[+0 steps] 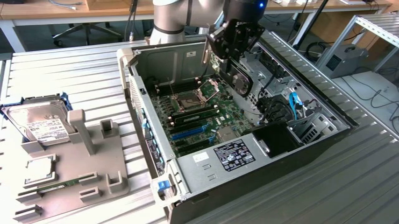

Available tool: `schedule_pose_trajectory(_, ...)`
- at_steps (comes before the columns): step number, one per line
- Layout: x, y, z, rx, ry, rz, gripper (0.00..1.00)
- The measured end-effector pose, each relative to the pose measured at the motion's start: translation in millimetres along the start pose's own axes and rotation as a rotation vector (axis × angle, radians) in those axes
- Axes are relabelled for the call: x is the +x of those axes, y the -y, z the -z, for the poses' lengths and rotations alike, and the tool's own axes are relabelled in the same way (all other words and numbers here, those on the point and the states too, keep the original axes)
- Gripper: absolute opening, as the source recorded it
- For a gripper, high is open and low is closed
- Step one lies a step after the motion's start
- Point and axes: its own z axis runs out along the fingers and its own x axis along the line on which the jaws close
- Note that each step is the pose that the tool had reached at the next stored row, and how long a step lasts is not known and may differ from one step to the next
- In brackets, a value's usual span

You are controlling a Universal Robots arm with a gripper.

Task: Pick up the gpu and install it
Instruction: 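Insert the gpu into the slot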

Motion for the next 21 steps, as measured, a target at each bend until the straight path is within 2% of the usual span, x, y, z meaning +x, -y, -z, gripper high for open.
schedule_pose_trajectory(4, 0.0, 0.0, -0.3, -0.0029, 0.0032, 0.083, 0.29)
schedule_pose_trajectory(5, 0.0, 0.0, -0.5, -0.0046, 0.0050, 0.129, 0.29)
schedule_pose_trajectory(14, 0.0, -0.1, -1.5, -0.0121, 0.0134, 0.342, 0.29)
schedule_pose_trajectory(21, 0.1, -0.1, -2.3, -0.0166, 0.0183, 0.468, 0.29)
